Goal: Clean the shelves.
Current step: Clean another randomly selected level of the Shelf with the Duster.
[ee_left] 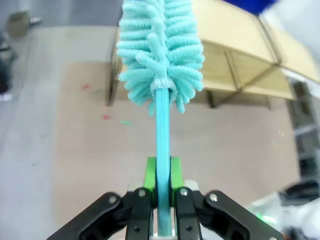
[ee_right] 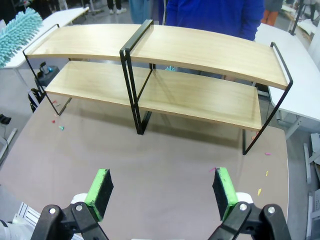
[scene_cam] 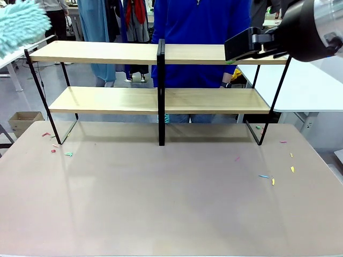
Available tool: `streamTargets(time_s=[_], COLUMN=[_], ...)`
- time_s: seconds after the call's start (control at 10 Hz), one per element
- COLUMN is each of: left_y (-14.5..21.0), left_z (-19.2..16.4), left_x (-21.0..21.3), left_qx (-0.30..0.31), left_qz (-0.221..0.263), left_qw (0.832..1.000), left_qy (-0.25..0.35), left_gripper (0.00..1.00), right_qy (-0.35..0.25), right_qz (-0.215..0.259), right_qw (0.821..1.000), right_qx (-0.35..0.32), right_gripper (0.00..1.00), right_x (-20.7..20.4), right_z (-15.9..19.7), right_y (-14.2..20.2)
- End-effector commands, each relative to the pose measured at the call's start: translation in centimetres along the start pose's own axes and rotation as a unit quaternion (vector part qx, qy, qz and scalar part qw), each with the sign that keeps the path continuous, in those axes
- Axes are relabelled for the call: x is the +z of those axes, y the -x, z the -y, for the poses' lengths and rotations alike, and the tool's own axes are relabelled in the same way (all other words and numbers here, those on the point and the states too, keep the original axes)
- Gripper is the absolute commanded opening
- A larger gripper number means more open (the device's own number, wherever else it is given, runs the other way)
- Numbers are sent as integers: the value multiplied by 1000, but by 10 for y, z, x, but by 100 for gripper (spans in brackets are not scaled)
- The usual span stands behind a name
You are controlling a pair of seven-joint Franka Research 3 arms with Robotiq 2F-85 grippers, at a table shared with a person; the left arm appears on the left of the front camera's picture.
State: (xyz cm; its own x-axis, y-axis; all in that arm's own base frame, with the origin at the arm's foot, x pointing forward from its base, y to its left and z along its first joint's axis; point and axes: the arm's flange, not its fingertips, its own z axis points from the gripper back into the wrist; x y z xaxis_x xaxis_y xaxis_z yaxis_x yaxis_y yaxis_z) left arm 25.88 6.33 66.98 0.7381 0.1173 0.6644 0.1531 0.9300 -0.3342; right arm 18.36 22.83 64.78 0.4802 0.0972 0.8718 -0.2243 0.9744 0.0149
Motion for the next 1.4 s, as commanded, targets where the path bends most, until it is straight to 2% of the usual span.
streamTargets(time_s=[0.0, 0.1, 0.3, 0.5, 0.6, 0.7, 0.9, 1.0, 1.1, 1.3], left_y=[-1, 0, -3, -5, 2, 8, 19, 22, 25, 25], left_z=[-13, -24, -65, -108, -136, -162, -202, -207, -195, -195], left_x=[31, 46, 78, 103, 119, 131, 143, 138, 146, 146], left_qx=[-28, -48, -66, -37, -39, -27, -8, 7, -2, -2], left_qz=[-31, -38, -26, 25, 64, 97, 105, 95, 109, 109], left_qw=[987, 972, 943, 920, 899, 893, 890, 911, 896, 896], left_qy=[157, 226, 326, 389, 431, 438, 444, 402, 431, 431], left_gripper=[13, 13, 13, 13, 13, 13, 13, 13, 13, 13], right_qy=[-4, -4, -4, -4, -4, -4, -4, -4, -4, -4], right_qz=[-1, -1, -1, -1, -1, -1, -1, -1, -1, -1], right_qw=[1000, 1000, 1000, 1000, 1000, 1000, 1000, 1000, 1000, 1000], right_qx=[1, 1, 1, 1, 1, 1, 1, 1, 1, 1], right_gripper=[100, 100, 100, 100, 100, 100, 100, 100, 100, 100], right_x=[1, 1, 1, 1, 1, 1, 1, 1, 1, 1], right_z=[0, 0, 0, 0, 0, 0, 0, 0, 0, 0], right_y=[-1, -1, -1, -1, -1, -1, -1, -1, -1, -1])
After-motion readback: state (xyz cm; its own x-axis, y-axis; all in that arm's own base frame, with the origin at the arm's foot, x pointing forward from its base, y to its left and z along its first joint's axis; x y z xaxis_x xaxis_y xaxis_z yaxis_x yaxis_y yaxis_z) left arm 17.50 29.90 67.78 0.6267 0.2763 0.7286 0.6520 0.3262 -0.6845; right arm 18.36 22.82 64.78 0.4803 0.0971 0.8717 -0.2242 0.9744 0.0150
